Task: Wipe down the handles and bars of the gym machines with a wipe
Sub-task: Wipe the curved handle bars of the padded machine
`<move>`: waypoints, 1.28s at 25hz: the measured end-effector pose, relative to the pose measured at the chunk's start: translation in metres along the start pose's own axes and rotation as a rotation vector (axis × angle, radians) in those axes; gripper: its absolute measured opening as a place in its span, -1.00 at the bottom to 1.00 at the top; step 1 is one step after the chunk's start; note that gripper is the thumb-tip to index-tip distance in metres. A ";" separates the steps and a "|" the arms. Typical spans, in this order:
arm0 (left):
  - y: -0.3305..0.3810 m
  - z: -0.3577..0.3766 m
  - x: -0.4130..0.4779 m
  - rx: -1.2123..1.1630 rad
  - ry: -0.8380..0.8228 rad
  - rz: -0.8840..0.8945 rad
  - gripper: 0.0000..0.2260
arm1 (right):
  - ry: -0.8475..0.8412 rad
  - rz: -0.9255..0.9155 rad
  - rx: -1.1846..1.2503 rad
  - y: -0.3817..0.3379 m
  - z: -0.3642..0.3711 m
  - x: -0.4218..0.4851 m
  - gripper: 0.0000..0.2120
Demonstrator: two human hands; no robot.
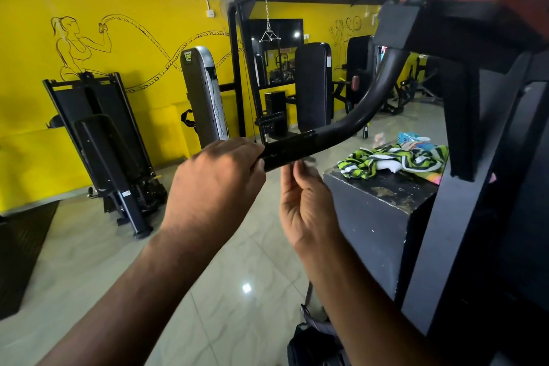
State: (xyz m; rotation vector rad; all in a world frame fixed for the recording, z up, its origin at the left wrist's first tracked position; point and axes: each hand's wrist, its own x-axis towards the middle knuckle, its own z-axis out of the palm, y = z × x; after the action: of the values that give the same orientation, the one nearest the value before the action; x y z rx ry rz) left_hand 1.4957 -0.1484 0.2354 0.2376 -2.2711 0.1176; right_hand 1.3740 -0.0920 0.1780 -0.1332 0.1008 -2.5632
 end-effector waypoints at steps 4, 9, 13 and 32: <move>0.001 0.002 0.000 0.008 -0.002 0.007 -0.91 | 0.046 -0.149 -0.096 -0.003 -0.009 -0.002 -0.90; 0.003 0.004 0.002 0.021 -0.009 0.007 -0.91 | 0.007 -0.878 -0.831 -0.011 -0.026 0.003 -0.93; 0.006 0.006 0.003 0.029 -0.021 0.005 -0.90 | -0.114 -1.294 -1.384 -0.032 -0.028 0.010 -0.84; 0.015 0.018 0.010 0.038 0.004 0.004 -0.89 | -1.032 -0.920 -2.329 -0.125 0.067 0.034 -0.73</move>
State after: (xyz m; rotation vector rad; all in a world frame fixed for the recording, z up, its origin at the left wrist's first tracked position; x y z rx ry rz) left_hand 1.4730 -0.1382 0.2317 0.2525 -2.2673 0.1629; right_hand 1.2864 -0.0090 0.2591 -2.3917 2.6781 -0.9673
